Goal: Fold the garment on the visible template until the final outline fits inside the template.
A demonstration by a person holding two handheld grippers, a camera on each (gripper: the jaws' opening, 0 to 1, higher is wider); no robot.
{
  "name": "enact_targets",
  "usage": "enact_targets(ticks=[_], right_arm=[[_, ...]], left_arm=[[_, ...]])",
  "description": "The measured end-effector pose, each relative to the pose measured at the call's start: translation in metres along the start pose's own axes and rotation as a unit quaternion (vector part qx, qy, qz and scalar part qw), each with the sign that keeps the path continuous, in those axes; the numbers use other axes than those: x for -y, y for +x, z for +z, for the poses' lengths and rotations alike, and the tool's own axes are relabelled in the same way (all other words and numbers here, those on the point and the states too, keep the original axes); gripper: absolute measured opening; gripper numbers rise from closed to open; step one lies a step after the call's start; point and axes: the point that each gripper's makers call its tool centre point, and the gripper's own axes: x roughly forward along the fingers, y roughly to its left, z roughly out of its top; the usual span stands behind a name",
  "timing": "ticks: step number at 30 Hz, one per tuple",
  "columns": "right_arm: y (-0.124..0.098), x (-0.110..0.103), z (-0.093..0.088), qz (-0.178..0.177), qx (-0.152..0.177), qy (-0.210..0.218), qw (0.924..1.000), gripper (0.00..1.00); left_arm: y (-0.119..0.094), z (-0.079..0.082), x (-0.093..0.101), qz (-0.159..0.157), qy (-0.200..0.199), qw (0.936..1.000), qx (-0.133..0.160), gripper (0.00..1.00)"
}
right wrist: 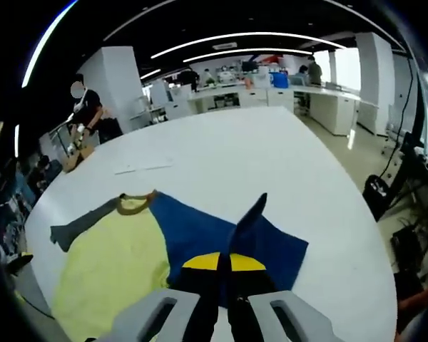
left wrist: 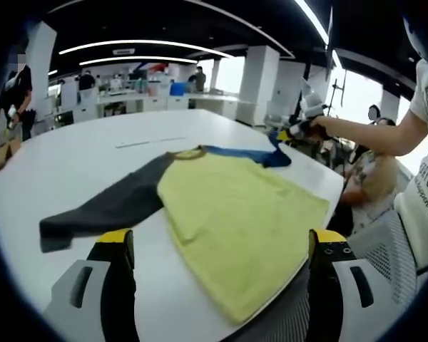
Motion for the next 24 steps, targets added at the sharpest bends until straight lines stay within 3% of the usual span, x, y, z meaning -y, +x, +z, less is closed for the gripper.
enact_targets(ticks=[5,24], right_arm=[[0.006,-0.01,-0.004,0.007,-0.009,-0.002,0.9999,0.0],[0.021,-0.058,0.007,0.048,-0.005,-0.001,0.9988,0.0]], left_arm=[[-0.001,0.0,-0.001,0.003,0.0,1.0,0.003,0.99],[-0.003,-0.001,-0.004,0.014,-0.005,0.9999,0.001,0.98]])
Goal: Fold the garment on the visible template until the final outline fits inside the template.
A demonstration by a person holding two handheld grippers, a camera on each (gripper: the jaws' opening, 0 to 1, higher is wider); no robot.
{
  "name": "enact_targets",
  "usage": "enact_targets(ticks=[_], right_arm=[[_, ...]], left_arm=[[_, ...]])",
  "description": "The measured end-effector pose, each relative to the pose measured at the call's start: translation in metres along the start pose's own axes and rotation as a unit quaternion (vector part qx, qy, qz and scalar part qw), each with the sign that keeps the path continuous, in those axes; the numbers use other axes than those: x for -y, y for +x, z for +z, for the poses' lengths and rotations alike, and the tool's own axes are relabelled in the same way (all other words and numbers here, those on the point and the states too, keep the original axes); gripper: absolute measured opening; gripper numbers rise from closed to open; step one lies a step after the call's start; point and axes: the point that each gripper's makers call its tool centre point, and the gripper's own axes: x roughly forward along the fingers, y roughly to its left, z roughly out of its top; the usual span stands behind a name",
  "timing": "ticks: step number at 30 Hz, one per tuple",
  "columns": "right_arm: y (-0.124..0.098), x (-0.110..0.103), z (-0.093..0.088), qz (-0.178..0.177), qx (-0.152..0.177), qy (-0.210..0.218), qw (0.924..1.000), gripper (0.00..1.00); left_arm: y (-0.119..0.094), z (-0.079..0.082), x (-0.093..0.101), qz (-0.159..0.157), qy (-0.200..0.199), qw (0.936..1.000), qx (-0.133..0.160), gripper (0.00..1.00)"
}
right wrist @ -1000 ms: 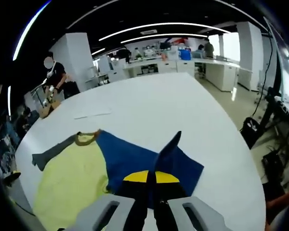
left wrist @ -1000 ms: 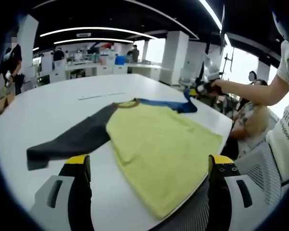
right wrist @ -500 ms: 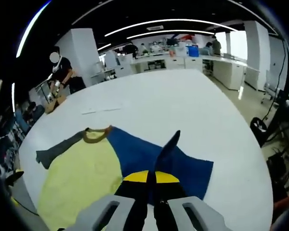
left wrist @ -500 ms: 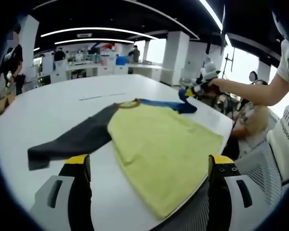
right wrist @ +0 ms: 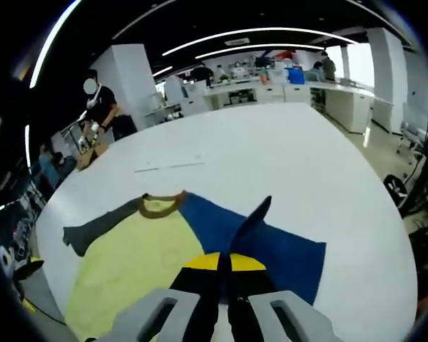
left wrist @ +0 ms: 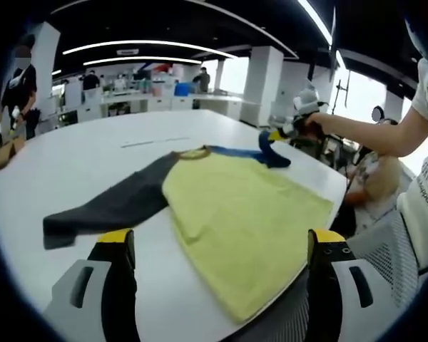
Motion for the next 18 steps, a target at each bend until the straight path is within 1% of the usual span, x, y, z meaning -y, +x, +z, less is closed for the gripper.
enact_targets(ticks=[5,12,18], right_arm=[[0.007,-0.013,0.005,0.011,0.002,-0.003,0.9999,0.0],[0.012,-0.025,0.011,0.02,0.002,-0.004,0.9998,0.0],[0.017,-0.039,0.02,0.031,0.01,-0.004,0.9994,0.0]], left_arm=[[0.0,-0.001,0.0,0.002,-0.001,1.0,0.0,0.98],[-0.002,-0.001,-0.002,0.005,-0.005,1.0,0.002,0.97],[-0.001,-0.001,-0.003,0.007,-0.004,1.0,0.003,0.97]])
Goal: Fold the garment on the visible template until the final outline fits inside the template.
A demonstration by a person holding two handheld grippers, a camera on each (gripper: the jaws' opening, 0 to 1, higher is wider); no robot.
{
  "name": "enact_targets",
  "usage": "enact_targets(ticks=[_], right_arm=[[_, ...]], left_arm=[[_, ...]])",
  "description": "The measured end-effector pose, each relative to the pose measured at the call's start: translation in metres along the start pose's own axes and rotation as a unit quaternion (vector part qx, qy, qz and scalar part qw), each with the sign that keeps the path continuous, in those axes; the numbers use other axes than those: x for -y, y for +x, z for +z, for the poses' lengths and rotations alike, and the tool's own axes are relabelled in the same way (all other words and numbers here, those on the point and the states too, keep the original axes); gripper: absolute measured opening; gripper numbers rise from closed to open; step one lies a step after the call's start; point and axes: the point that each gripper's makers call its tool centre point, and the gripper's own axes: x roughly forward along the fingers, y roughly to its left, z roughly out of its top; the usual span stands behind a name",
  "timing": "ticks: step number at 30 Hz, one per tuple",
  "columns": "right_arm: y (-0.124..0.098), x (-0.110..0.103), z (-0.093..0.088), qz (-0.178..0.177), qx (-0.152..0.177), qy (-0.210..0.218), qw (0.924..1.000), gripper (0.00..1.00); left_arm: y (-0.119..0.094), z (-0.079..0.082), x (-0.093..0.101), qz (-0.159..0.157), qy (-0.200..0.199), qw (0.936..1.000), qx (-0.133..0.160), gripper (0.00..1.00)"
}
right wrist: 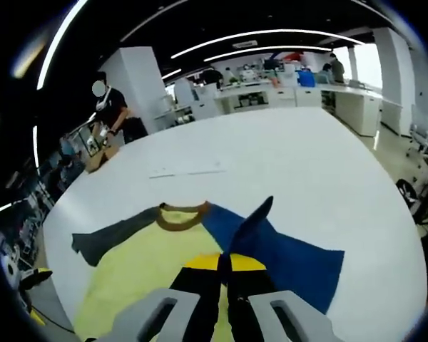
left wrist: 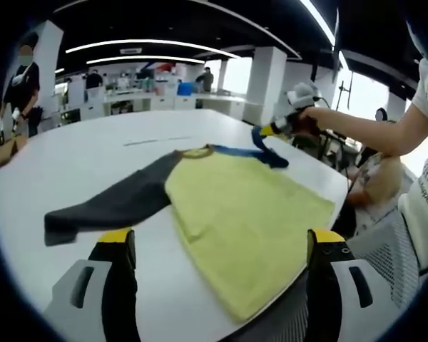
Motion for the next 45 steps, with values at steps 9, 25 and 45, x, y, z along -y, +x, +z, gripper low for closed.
enact_targets(ticks=[9,25,45], right_arm=[[0.01,-0.027,0.004,0.022,-0.002,-0.015,0.9996,0.0],[0.031,-0.076,0.018,0.061,-0.002,-0.043,0.9972,0.0],[0.054,-0.132,0.022,0.108,-0.003,-0.086,0.9903,0.0]], left_arm=[[0.0,0.001,0.0,0.0,-0.003,1.0,0.005,0.97],[-0.001,0.003,-0.007,0.007,-0.01,0.9998,0.016,0.97],[-0.001,0.002,-0.007,0.005,-0.013,0.9997,0.019,0.98]])
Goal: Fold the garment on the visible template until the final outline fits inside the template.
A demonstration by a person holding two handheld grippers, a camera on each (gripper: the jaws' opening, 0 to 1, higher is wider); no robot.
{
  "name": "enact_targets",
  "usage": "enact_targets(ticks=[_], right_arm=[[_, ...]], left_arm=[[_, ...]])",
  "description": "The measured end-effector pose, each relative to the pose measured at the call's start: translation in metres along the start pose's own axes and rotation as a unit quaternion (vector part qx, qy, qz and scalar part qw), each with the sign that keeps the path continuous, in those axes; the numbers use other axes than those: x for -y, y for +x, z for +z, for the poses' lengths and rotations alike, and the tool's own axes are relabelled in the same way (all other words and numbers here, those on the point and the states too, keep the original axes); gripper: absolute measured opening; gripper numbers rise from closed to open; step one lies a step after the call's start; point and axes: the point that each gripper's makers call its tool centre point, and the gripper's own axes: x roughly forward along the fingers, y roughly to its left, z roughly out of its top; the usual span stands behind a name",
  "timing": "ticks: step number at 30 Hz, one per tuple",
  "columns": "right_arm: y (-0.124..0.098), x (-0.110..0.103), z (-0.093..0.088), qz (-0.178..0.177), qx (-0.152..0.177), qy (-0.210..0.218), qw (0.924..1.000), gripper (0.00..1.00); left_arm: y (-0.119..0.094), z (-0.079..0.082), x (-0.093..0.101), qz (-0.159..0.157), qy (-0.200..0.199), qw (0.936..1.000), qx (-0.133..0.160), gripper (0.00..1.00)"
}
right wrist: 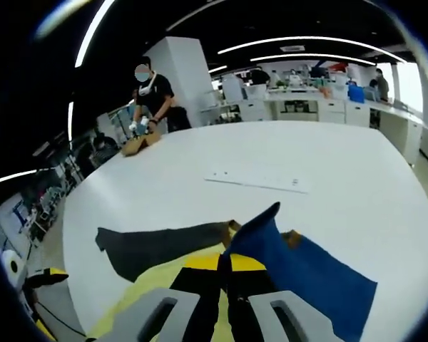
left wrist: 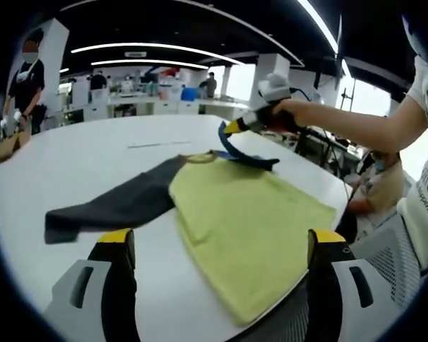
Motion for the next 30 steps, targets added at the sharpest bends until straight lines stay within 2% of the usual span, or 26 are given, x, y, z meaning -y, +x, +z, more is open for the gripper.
enact_targets(ticks=[7,18,26,30], right_arm=[[0.005,-0.024,0.003,0.03,0.006,-0.011,0.9995,0.0],[0.009,-0.062,-0.009,0.084,-0.009,-0.044,0.9954,0.0],[0.014,-0.092,-0.038,0.123,-0.045,-0.094,0.987,0.0],[0.022,-0.099,-0.054,0.121,-0.06,-0.104,0.9853,0.0]], left_arm=[[-0.001,0.001,-0.001,0.002,-0.002,1.0,0.006,0.99],[0.0,0.0,-0.002,0.004,-0.003,1.0,0.004,0.99],[0.0,0.001,-0.003,0.006,-0.005,1.0,0.005,0.99],[0.0,0.0,-0.003,0.007,-0.005,1.0,0.003,0.99]])
